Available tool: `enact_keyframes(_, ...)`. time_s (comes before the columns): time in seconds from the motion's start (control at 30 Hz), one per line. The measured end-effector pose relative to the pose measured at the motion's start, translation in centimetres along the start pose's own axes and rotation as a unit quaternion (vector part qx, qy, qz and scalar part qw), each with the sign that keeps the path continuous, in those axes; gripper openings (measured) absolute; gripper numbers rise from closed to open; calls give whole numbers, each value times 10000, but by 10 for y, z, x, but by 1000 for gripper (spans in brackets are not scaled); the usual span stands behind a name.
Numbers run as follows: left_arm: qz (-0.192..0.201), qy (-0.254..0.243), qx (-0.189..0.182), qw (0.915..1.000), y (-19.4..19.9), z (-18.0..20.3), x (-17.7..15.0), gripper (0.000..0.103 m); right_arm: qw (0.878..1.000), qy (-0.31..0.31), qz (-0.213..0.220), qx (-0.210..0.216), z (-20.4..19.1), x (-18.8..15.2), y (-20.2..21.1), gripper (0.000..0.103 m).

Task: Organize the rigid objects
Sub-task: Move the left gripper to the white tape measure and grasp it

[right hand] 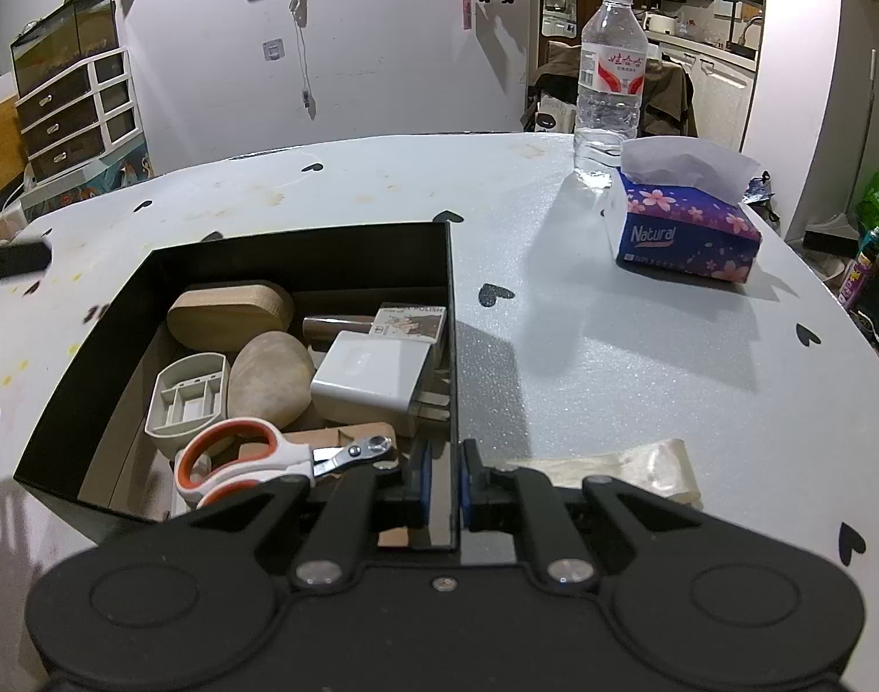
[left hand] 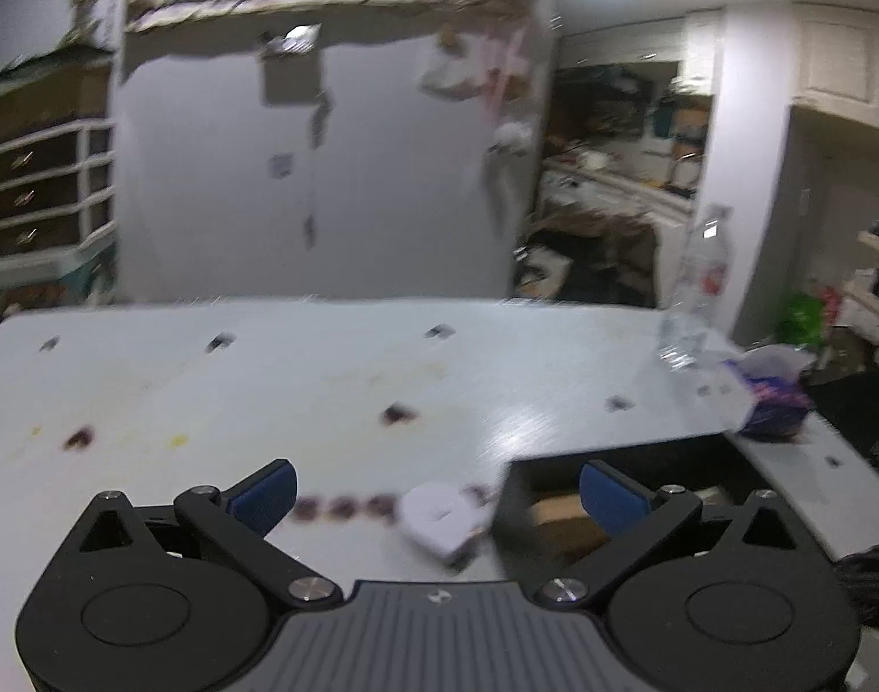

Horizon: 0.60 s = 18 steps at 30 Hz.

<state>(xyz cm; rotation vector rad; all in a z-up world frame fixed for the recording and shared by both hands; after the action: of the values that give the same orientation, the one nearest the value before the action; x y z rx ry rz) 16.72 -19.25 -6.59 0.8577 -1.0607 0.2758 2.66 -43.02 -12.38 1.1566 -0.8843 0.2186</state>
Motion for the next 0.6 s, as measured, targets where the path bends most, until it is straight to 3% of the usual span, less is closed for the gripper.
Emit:
enact_keyframes(0.17, -245, 81, 248, 9994, -1, -30, -23, 103, 10000, 2, 0, -3, 0, 0, 0, 10)
enact_keyframes(0.4, -717, -334, -404, 9961, -18, -36, -47, 81, 10000, 5, -9, -23, 0, 0, 0, 10)
enact_keyframes(0.6, -1006, -847, -661, 9891, -50, -28, -60, 81, 10000, 25, -23, -48, 0, 0, 0, 10)
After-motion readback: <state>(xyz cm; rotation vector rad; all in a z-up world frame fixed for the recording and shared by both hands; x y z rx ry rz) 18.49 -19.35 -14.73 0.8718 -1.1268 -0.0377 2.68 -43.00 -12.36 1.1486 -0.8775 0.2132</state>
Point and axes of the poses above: each gripper's, at about its wrist camera, not at the fingertips, and y roughly against the way its jaws point, z to its right, x to its top, the point moved 8 cm from there along -y, roughly the way its jaws point, and after that the axes turned 13 degrees about -x, right-handed, at the moved point
